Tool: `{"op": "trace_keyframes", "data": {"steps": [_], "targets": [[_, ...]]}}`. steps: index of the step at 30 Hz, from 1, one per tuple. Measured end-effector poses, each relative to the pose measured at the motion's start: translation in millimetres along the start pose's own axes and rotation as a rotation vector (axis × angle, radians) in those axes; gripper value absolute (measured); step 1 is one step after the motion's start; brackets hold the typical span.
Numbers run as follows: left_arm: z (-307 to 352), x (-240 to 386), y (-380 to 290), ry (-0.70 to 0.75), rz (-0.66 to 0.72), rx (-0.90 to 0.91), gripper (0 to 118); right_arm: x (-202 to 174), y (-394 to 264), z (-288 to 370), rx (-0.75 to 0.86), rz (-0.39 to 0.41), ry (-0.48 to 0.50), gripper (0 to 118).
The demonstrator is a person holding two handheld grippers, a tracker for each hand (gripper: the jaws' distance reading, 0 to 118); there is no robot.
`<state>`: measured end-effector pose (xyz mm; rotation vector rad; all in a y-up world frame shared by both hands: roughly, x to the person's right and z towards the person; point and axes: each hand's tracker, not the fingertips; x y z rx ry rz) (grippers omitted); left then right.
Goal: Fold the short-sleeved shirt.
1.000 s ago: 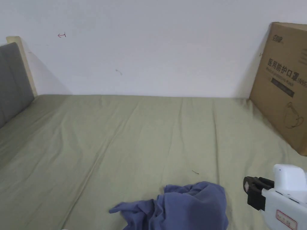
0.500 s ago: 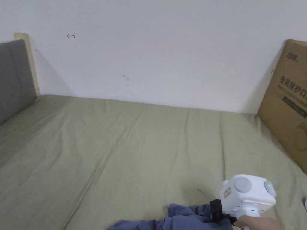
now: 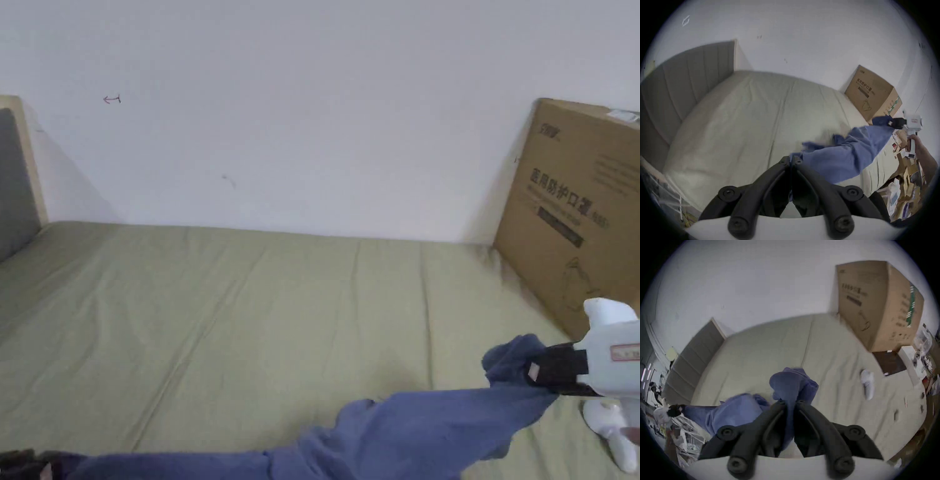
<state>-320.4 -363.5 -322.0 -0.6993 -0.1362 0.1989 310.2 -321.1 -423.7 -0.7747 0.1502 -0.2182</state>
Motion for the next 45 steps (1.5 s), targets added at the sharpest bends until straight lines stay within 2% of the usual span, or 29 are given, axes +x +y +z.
{"op": "trace_keyframes", "data": {"steps": [2,6,9,14,20,23,27,32,36,39,42,45], "targets": [[11.0,4.8,37.8,-0.044,-0.024,0.058,0,5.3,14.8,32.2,0.064,-0.042,0.017,4],[24.9,23.3,112.4,-0.113,-0.057,0.145,0,-8.4,50.1,79.3,0.147,-0.111,0.035,4],[29.1,43.3,163.2,-0.103,-0.102,0.206,0,-21.4,85.4,97.7,0.202,-0.070,0.013,4],[13.5,65.7,232.0,-0.084,-0.098,0.258,0,-36.4,148.6,113.7,0.318,-0.038,-0.033,4],[-22.6,70.2,282.5,-0.031,-0.001,0.325,0,-37.3,212.2,89.2,0.406,-0.085,-0.033,4],[-44.3,69.1,292.0,-0.008,0.026,0.339,0,-36.6,227.0,67.7,0.448,-0.117,-0.024,4],[-78.9,62.4,287.4,0.052,0.056,0.356,0,-38.7,227.0,23.8,0.472,-0.120,-0.035,4],[-134.1,41.6,240.4,0.115,0.086,0.270,0,-30.1,170.3,-51.4,0.445,-0.119,-0.063,4],[-188.8,11.5,150.1,0.105,0.136,0.021,0,2.2,68.6,-128.2,0.163,-0.203,-0.099,4],[-213.7,-3.1,66.2,0.103,0.092,-0.192,0,39.5,-19.4,-171.8,-0.065,-0.255,-0.131,4],[-210.5,-9.9,-4.3,0.091,0.037,-0.345,0,67.3,-95.3,-172.9,-0.212,-0.286,-0.145,4],[-188.2,-22.6,-51.4,0.069,0.069,-0.409,0,85.7,-148.1,-139.5,-0.276,-0.329,-0.110,4]]}}
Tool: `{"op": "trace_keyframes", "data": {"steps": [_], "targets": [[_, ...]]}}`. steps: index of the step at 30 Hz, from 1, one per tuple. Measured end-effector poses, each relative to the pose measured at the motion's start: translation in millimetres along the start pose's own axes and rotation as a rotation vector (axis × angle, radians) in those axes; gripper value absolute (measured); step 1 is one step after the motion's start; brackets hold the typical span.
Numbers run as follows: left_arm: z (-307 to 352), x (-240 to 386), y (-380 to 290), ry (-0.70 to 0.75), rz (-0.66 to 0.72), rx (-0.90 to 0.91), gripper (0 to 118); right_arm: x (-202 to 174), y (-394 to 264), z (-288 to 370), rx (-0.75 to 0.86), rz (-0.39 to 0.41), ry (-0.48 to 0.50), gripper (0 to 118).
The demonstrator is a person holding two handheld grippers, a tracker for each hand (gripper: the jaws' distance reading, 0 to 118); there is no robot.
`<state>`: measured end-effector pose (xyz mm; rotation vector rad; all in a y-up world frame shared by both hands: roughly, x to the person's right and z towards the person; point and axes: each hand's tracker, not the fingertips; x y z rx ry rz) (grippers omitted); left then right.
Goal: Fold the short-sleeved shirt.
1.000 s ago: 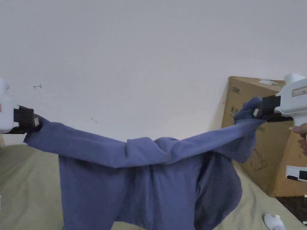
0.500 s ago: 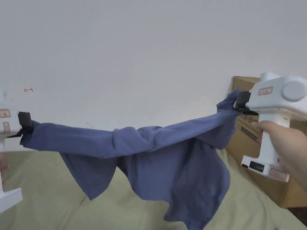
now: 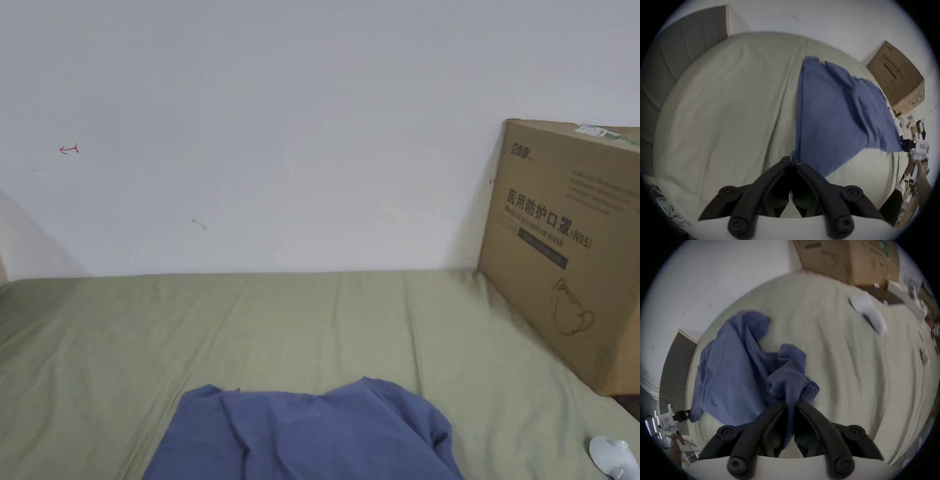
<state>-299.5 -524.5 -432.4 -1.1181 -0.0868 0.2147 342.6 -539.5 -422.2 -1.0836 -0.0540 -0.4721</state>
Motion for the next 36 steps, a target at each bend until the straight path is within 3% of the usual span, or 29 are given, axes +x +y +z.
{"op": "trace_keyframes", "data": {"steps": [6,9,16,17,18,19,20,21,22,27,30,32,34,35,36], "targets": [[41.6,-18.1,-70.7,-0.048,0.042,-0.062,0,23.4,-68.9,68.7,-0.048,0.082,0.005,4],[62.7,-17.1,-97.3,-0.054,0.046,-0.104,0,24.3,-91.8,90.3,-0.109,0.131,-0.059,4],[83.6,-8.6,-110.0,-0.048,0.023,-0.139,0,16.1,-116.4,104.5,-0.124,0.139,-0.087,4],[82.3,-9.5,-109.6,-0.050,0.025,-0.130,1,14.0,-116.0,103.4,-0.119,0.141,-0.092,5],[81.4,-8.8,-107.3,-0.047,0.034,-0.123,1,12.9,-115.5,102.2,-0.117,0.142,-0.105,16],[80.6,-8.5,-105.2,-0.047,0.042,-0.118,15,10.6,-115.7,103.1,-0.103,0.134,-0.132,52],[80.3,-8.8,-103.6,-0.057,0.054,-0.112,44,8.6,-115.5,104.5,-0.073,0.128,-0.166,88],[82.4,-7.4,-103.5,-0.064,0.057,-0.110,86,7.2,-115.0,105.0,-0.057,0.120,-0.190,107],[81.6,-5.8,-103.6,-0.079,0.059,-0.110,113,6.9,-112.9,105.6,-0.058,0.121,-0.188,112],[97.8,15.4,-93.7,-0.121,0.049,0.020,110,-17.1,-102.3,126.3,0.072,0.178,-0.179,112],[118.5,41.2,-81.2,-0.139,0.026,0.167,110,-49.0,-94.4,149.8,0.235,0.212,-0.094,110],[133.9,60.6,-72.6,-0.121,-0.032,0.307,106,-71.4,-90.2,163.2,0.333,0.243,-0.020,99],[147.9,81.6,-61.4,-0.130,-0.096,0.402,104,-92.1,-86.2,171.5,0.432,0.266,0.068,96],[152.4,92.0,-55.9,-0.129,-0.122,0.440,98,-102.8,-83.4,171.9,0.464,0.269,0.108,89],[153.8,100.8,-50.4,-0.118,-0.135,0.465,83,-111.6,-80.7,170.5,0.485,0.264,0.142,73]]}}
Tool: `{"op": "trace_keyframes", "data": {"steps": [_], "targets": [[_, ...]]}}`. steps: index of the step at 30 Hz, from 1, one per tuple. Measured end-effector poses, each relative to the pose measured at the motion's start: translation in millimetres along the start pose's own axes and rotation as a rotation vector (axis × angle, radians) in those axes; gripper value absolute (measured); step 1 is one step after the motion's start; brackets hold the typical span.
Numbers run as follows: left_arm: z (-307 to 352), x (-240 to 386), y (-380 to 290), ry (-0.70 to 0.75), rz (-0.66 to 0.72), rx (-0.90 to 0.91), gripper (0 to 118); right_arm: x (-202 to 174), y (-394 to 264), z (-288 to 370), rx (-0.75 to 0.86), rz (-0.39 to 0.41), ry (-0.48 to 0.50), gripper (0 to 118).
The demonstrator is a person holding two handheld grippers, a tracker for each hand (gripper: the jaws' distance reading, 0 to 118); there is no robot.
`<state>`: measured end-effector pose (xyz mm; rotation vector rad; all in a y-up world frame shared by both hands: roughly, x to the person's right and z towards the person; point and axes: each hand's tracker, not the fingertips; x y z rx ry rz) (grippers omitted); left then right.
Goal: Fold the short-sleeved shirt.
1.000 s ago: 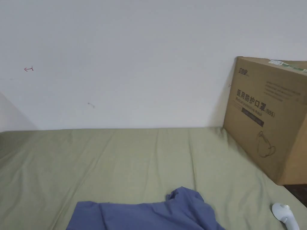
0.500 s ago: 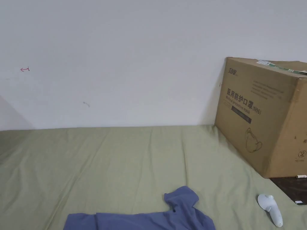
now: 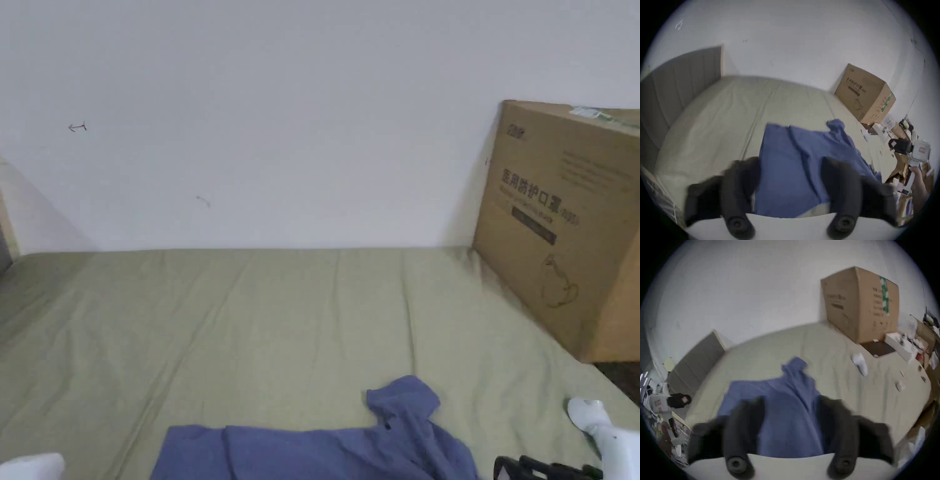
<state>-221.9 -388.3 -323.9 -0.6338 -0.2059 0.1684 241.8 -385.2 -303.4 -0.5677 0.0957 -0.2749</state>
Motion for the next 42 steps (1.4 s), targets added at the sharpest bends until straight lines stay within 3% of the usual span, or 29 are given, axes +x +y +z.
{"op": "trace_keyframes", "data": {"steps": [2,3,5,11,12,14,15,16,23,24,26,28,29,30,31,33,34,35,36,37,39,42], "targets": [[-19.4,-0.5,10.9,0.004,-0.001,-0.017,21,-11.3,5.6,-15.7,0.008,-0.018,-0.012,1],[-27.3,1.2,15.3,0.004,0.002,-0.024,0,-13.0,7.8,-20.4,0.032,-0.047,0.012,0],[-47.7,-8.7,27.6,-0.020,0.015,-0.028,0,-12.4,13.3,-30.7,0.026,-0.082,0.131,0],[-171.0,-65.2,77.2,-0.034,0.130,-0.249,0,-5.8,19.0,-63.0,-0.027,-0.081,0.122,0],[-197.1,-74.6,80.0,-0.020,0.132,-0.318,5,-3.0,17.6,-67.7,-0.043,-0.076,0.122,0],[-237.5,-88.6,80.7,0.029,0.131,-0.369,71,1.8,13.0,-77.3,-0.075,-0.074,0.110,0],[-257.4,-95.7,77.9,0.032,0.135,-0.387,95,4.9,10.0,-82.6,-0.096,-0.078,0.102,0],[-273.0,-100.8,76.1,0.032,0.139,-0.409,107,7.9,7.7,-86.6,-0.112,-0.085,0.099,0],[-350.6,-110.1,48.1,0.072,0.025,-0.534,103,30.7,-0.7,-113.2,-0.191,-0.092,0.043,0],[-346.6,-104.7,46.4,0.082,-0.017,-0.531,99,35.0,2.1,-118.9,-0.206,-0.083,0.029,0],[-332.2,-90.5,48.1,0.119,-0.120,-0.489,71,43.7,9.3,-133.2,-0.226,-0.053,0.008,0],[-316.0,-88.4,50.7,0.130,-0.150,-0.463,66,52.2,21.8,-156.5,-0.286,0.003,-0.023,0],[-300.1,-80.7,51.3,0.121,-0.155,-0.454,51,56.6,28.7,-170.4,-0.300,0.022,-0.044,0],[-291.8,-81.9,50.6,0.128,-0.152,-0.456,21,61.9,35.0,-184.9,-0.304,0.026,-0.042,0],[-280.6,-87.7,51.1,0.189,-0.172,-0.436,3,66.3,41.1,-197.3,-0.309,0.031,-0.043,0],[-255.1,-102.1,50.7,0.119,-0.042,-0.409,3,77.2,56.3,-228.6,-0.347,0.035,-0.037,0],[-244.1,-108.7,49.3,0.130,-0.009,-0.396,3,82.1,61.8,-243.1,-0.384,0.034,-0.046,3],[-232.8,-115.5,47.0,0.144,0.018,-0.388,3,85.8,67.6,-260.9,-0.439,0.044,-0.065,32],[-224.0,-121.0,44.4,0.144,0.035,-0.393,3,87.6,69.8,-276.6,-0.479,0.074,-0.102,76],[-216.4,-124.5,43.7,0.142,0.044,-0.388,3,89.1,68.7,-290.6,-0.518,0.112,-0.144,111],[-203.3,-128.3,38.4,0.153,0.049,-0.379,3,90.8,68.7,-308.8,-0.500,0.134,-0.176,110],[-195.7,-132.9,32.5,0.173,0.066,-0.380,3,92.5,60.6,-335.3,-0.620,0.110,-0.159,110]]}}
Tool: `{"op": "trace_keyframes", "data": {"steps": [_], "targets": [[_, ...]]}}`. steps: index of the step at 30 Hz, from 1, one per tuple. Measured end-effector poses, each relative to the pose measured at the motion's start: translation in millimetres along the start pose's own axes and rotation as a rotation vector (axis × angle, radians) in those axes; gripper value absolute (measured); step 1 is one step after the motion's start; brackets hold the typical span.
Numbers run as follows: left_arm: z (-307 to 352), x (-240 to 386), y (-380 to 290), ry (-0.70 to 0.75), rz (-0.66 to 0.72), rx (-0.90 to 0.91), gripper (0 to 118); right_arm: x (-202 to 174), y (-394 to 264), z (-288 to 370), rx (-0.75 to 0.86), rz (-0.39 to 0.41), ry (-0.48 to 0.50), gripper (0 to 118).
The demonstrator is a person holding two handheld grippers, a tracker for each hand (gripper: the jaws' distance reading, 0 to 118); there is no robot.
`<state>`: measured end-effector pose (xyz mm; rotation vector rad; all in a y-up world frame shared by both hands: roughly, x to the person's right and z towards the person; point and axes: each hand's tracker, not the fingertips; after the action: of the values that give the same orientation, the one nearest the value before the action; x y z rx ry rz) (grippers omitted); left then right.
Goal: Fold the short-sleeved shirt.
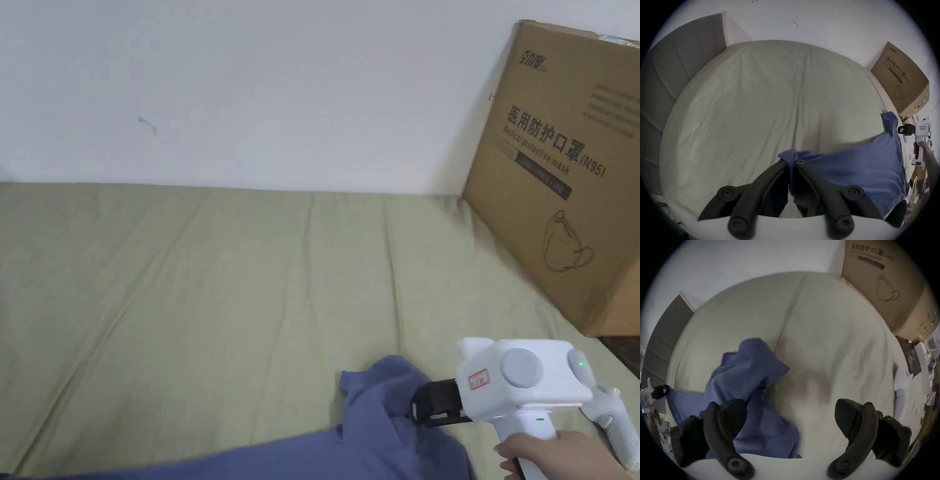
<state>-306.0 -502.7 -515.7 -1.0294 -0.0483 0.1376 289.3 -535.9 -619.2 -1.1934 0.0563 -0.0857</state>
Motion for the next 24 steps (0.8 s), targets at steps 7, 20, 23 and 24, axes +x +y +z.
{"op": "trace_keyframes", "data": {"steps": [7,20,23,24], "targets": [[-6.2,-4.5,-9.6,0.004,0.021,-0.025,3,-25.8,-15.4,-9.4,-0.011,0.094,-0.036,63],[107.1,24.6,22.5,-0.079,-0.068,0.231,3,-4.4,-46.6,162.2,0.401,-0.052,0.119,2],[151.7,36.1,40.1,-0.090,-0.089,0.318,3,-1.6,-52.7,230.5,0.507,-0.014,0.122,2],[167.0,39.8,45.7,-0.093,-0.092,0.351,3,-0.6,-52.1,250.5,0.538,-0.011,0.116,2]]}}
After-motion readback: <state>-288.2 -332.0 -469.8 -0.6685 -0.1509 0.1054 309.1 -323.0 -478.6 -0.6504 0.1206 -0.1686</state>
